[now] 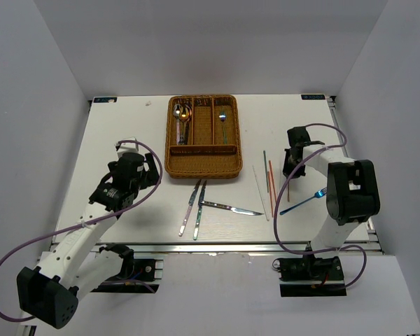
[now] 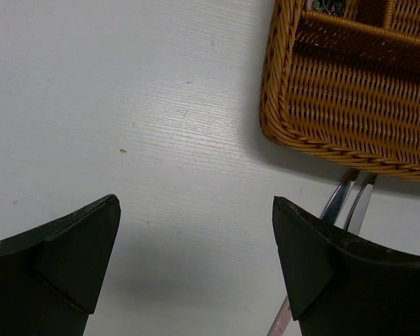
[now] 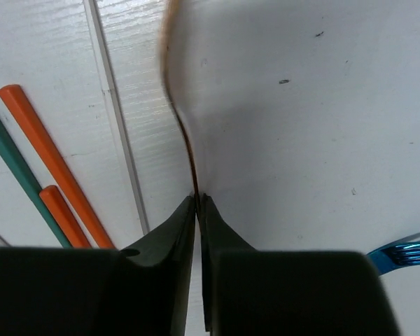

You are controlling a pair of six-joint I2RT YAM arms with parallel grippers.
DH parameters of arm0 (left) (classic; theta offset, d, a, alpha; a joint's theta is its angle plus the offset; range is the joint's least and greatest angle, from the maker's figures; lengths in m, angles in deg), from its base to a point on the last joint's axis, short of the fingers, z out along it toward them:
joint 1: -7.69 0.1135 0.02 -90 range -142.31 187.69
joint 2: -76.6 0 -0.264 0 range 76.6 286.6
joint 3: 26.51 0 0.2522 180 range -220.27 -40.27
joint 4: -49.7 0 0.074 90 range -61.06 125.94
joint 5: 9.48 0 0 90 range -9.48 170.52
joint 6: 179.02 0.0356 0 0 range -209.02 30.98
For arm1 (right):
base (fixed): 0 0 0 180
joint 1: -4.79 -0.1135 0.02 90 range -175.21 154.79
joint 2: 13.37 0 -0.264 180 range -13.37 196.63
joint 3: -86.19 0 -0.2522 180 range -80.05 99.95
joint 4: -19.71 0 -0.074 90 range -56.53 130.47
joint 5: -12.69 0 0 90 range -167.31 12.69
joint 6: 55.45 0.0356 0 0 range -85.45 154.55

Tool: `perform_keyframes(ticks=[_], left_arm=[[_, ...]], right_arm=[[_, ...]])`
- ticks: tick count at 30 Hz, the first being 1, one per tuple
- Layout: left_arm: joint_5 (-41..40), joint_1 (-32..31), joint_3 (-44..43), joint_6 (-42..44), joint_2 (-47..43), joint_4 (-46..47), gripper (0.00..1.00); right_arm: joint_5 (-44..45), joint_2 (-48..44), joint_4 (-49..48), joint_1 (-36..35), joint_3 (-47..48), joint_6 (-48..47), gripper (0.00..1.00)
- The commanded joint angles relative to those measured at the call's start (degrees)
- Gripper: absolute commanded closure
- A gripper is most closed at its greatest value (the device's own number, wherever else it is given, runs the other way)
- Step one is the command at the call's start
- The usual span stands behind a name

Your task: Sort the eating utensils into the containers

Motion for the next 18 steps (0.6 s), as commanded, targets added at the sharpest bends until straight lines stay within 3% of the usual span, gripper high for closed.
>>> perform_keyframes(ticks=[1,2,7,9,12,18], left_arm=[[0.3,-0.4,-0.8,0.6,-0.3,0.5,0.02],[0.3,-0.4,-0.8,0.6,-0.2,0.5,0.02],[0.2,-0.4,-0.8,0.6,0.0,0.5,0.02],[0.1,-0.4,-1.0,0.6,0.1,0.4,0.02],[-0.4,-0.4,-1.0,0.6,0.2,0.3,0.02],[-1.1,-0.4,-1.1,0.4,0.6,0.1,0.02]], right_arm=[[0.4,1.0,0.5,0.3,1.4,-0.7,0.91],[1.1,0.7,0.9,0.3,1.6,-0.5,1.0],[0.1,-5.5,1.1,-0.6,3.7,1.8,1.0],[-4.0,-8.0,-1.3,-2.8,7.2,2.1,1.0],[-16.0,-2.7,-5.7,-6.5,16.9,1.8,1.0],[-23.9,13.4,-8.6,-10.6,38.0,5.0,1.0]])
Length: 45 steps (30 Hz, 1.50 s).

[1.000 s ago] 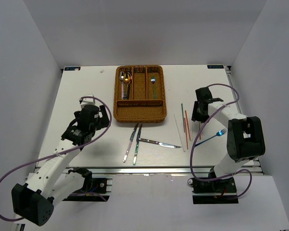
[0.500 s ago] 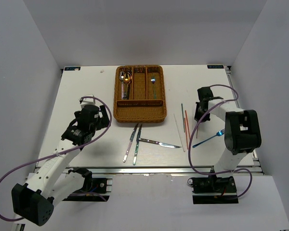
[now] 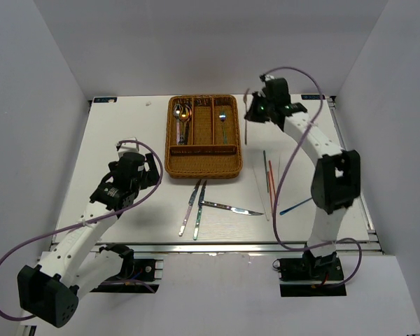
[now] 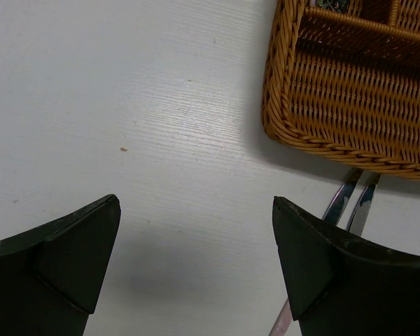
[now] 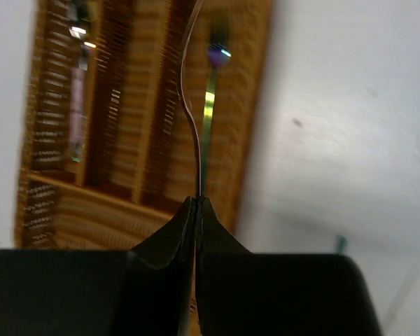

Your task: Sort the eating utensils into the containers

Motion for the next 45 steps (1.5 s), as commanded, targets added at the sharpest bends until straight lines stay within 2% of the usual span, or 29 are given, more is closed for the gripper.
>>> perform_keyframes(ticks=[1,5,10,15,17,18,19,21,22,25,26,27,28,29,30,31,32,33,34,37,40,42,45], left_arm=[[-1.1,-0.4,-1.0,0.4,0.1,0.1,0.02],[-1.2,-0.4,-1.1,0.4,0.6,0.0,0.02],[-1.4,-0.4,-1.1,0.3,0.0,0.0,0.02],[-0.7,-0.4,-0.9,0.4,-0.5,0.2,0.02],[-0.5,-0.4,-1.0,0.4,-0.5,0.3,0.02],[-0.4,-0.4,-1.0,0.5,-0.5,0.3,0.02],[-0.3,-0.4,-1.0,0.5,-0.5,0.3,0.02],[-0.3,-0.4,-1.0,0.5,-0.8,0.3,0.02],[-0.3,-0.4,-1.0,0.5,-1.0,0.3,0.02],[-0.6,-0.4,-1.1,0.5,-1.5,0.1,0.02],[-0.9,-0.4,-1.1,0.5,-1.8,-0.1,0.02],[-1.7,-0.4,-1.1,0.3,-1.9,-0.2,0.02],[-2.1,-0.4,-1.2,0.2,-2.3,-0.5,0.02],[-2.3,-0.4,-1.2,0.1,-2.5,-0.6,0.02],[-2.7,-0.4,-1.3,-0.2,-2.6,-0.7,0.02],[-4.5,-0.4,-1.3,-0.6,-2.6,-1.0,0.02],[-5.8,-0.4,-1.4,-1.1,-2.3,-1.8,0.02],[-7.4,-0.4,-1.9,-2.1,-2.0,-2.3,0.02],[-10.1,-0.4,-2.1,-2.7,-1.6,-3.5,0.02],[-9.9,-0.4,-2.3,-3.4,-2.1,-3.6,0.02],[-7.5,-0.4,-1.8,-2.4,-3.4,-2.5,0.02],[-6.4,-0.4,-1.8,-2.3,-4.0,-2.4,0.02],[-4.9,-0.6,-1.6,-1.8,-4.1,-1.8,0.02]], right_arm=[[-7.3,10.2,-3.7,-1.7,11.5,2.6,1.0],[-5.0,16.9,-8.6,-3.4,19.9,1.3,1.0],[-3.9,28.4,-3.4,-3.9,36.6,1.4,1.0],[-3.7,28.9,-5.2,-4.5,34.6,0.9,0.98],[-3.2,28.6,-4.6,-4.7,34.1,0.7,0.89],[-3.8,27.8,-4.1,-4.7,33.9,0.7,0.72],[-4.1,27.5,-3.6,-4.7,33.8,1.0,0.63],[-4.0,25.6,-2.2,-4.7,34.0,1.4,0.19],[-3.3,24.7,-0.5,-4.7,34.0,1.5,0.11],[2.5,19.0,4.9,-3.9,33.0,1.9,0.11],[4.6,14.8,7.2,-3.6,31.3,2.0,0.11],[12.1,12.2,9.8,-3.3,29.7,2.5,0.11],[15.7,9.2,13.4,-3.1,27.0,2.8,0.11],[19.7,1.9,14.5,-3.0,23.3,3.4,0.11],[26.9,-2.1,15.4,-2.6,14.7,4.8,0.11],[28.3,-5.7,16.5,-2.0,10.3,7.2,0.11],[28.0,-13.1,18.1,-1.4,5.9,8.0,0.11],[26.8,-16.9,18.7,-0.1,-3.0,9.4,0.11],[26.9,-20.4,19.0,0.5,-7.5,13.4,0.11],[30.8,-36.5,21.7,3.4,-21.8,17.7,0.11],[34.7,-42.1,25.8,6.6,-29.8,23.3,0.11],[30.7,-45.1,25.6,9.5,-35.5,25.2,0.11],[26.6,-44.1,24.0,13.5,-39.1,27.5,0.16]])
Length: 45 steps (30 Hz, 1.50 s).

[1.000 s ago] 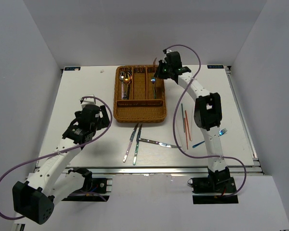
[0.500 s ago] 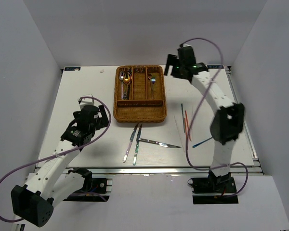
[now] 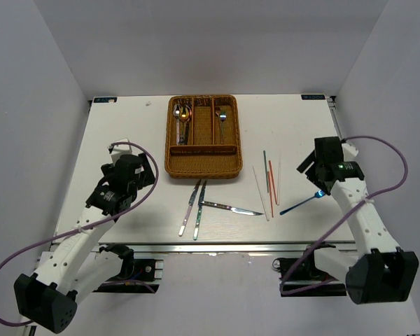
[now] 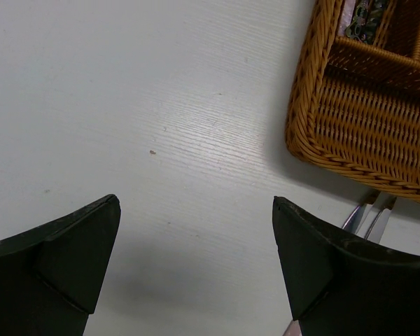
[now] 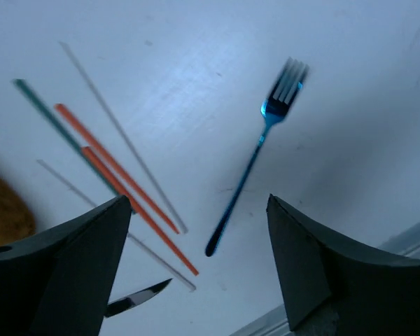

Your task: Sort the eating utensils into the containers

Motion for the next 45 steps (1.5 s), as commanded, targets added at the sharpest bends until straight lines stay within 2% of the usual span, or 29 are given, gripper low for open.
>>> perform_keyframes(ticks=[1,5,10,17,19,22,26,27,28,31,33,34,36,42,45], left_arm=[[1.9,-0.7,-1.4,0.3,-1.2,0.8,0.02],[2.5,-1.3,-1.4,0.4,-1.6,0.9,0.02],[2.2,-2.1,-1.5,0.3,-3.1,0.6,0.02],[2.0,-3.4,-1.6,0.3,-3.5,0.5,0.02],[2.1,-3.4,-1.7,0.3,-3.3,0.5,0.02],[2.2,-3.6,-1.6,0.3,-3.4,0.5,0.02],[2.2,-4.0,-1.6,0.3,-3.6,0.5,0.02],[2.3,-4.0,-1.6,0.3,-3.2,0.5,0.02],[2.3,-4.0,-1.6,0.3,-3.2,0.5,0.02],[2.6,-4.0,-1.6,0.3,-3.1,0.5,0.02],[2.6,-4.0,-1.5,0.3,-3.0,0.5,0.02],[2.6,-4.0,-1.5,0.4,-3.0,0.6,0.02],[2.8,-4.0,-1.4,0.5,-2.9,0.7,0.02],[2.8,-4.0,-1.3,0.7,-2.5,1.0,0.02],[2.6,-4.0,-1.5,0.8,-2.2,1.0,0.02]], right_arm=[[-2.0,3.3,0.0,3.7,-3.6,5.8,0.2],[-0.5,9.0,0.2,4.1,-3.9,9.6,0.32],[0.7,12.1,-2.6,4.1,-6.1,12.4,0.37],[5.1,16.5,-0.7,4.1,-8.2,17.8,0.38],[4.6,17.8,-2.4,4.1,-9.8,18.2,0.39],[3.7,21.5,-5.0,4.9,-10.5,18.1,0.45],[-1.0,25.7,-9.7,6.6,-11.5,16.0,0.48],[-1.3,26.7,-11.1,6.6,-11.9,15.5,0.51],[-1.2,27.1,-11.2,6.6,-12.2,15.7,0.6],[-0.2,27.5,-11.2,6.7,-13.4,17.0,0.74],[-0.4,26.7,-12.1,6.7,-15.3,17.7,0.76],[-0.5,26.3,-13.2,6.8,-15.7,18.0,0.89],[-0.7,25.5,-13.6,6.8,-16.5,18.6,0.98],[-1.6,20.7,-11.7,6.7,-12.4,18.2,1.0],[-3.4,17.4,-13.6,6.1,-8.0,14.0,1.0]])
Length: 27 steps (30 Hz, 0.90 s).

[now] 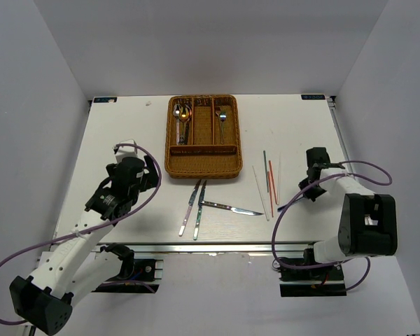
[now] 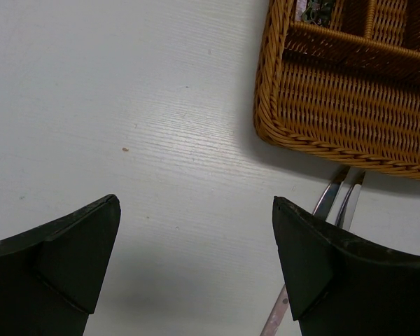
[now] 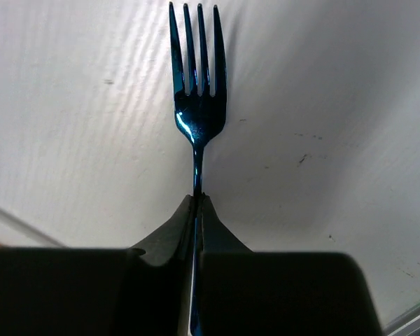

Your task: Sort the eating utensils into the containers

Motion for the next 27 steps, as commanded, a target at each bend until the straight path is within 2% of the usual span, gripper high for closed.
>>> perform_keyframes(ticks=[1,3,6,7,9,10,13,14,16,17,18,20,24,27], left_arm=[[-0.2,-0.2,-1.5,0.4,0.0,0.8,0.02],[-0.3,-0.2,-1.6,0.6,-0.2,1.0,0.02],[-0.2,-0.2,-1.4,0.9,-0.9,1.7,0.02],[-0.1,-0.1,-1.4,1.0,-1.0,1.8,0.02],[0.0,-0.2,-1.1,1.2,-0.8,2.1,0.02],[0.2,-0.2,-1.1,1.3,-0.7,2.2,0.02],[0.3,-0.2,-1.2,1.6,0.6,2.2,0.02],[0.3,-0.2,-1.4,1.6,0.8,2.1,0.02],[0.3,-0.2,-1.5,1.7,1.1,2.1,0.02],[0.3,-0.2,-1.3,1.9,0.9,2.2,0.02],[0.3,-0.2,-1.2,1.9,0.8,2.3,0.02],[0.1,-0.2,-1.1,1.9,0.0,2.5,0.02],[-0.2,-0.2,-0.8,1.7,0.0,2.2,0.02],[-1.1,-0.2,-0.9,1.6,0.6,1.9,0.02]], right_arm=[[-2.3,-3.9,-2.2,-1.0,5.7,-4.1,1.0],[-1.7,-3.4,-9.0,-5.4,7.3,-8.6,1.0],[1.8,3.1,-8.0,-11.4,17.3,-14.7,1.0],[2.6,5.4,-6.6,-12.8,25.2,-15.9,1.0],[-1.3,11.5,-7.8,-16.0,32.1,-22.3,1.0],[-9.5,13.9,-10.2,-16.8,38.7,-24.9,1.0],[-20.4,23.3,-12.4,-20.5,49.5,-32.8,1.0],[-21.1,26.1,-11.3,-21.0,58.4,-34.5,1.0],[-23.3,35.9,-7.9,-21.6,68.6,-37.6,1.0],[-23.4,39.2,-4.9,-21.6,78.5,-38.0,1.0],[-23.5,45.2,-4.0,-21.6,82.8,-38.7,1.0],[-25.5,50.6,-5.9,-21.7,89.6,-40.8,1.0],[-25.5,52.5,-13.1,-21.7,88.1,-42.4,1.0],[-26.8,54.3,-13.3,-21.8,89.3,-42.6,1.0]])
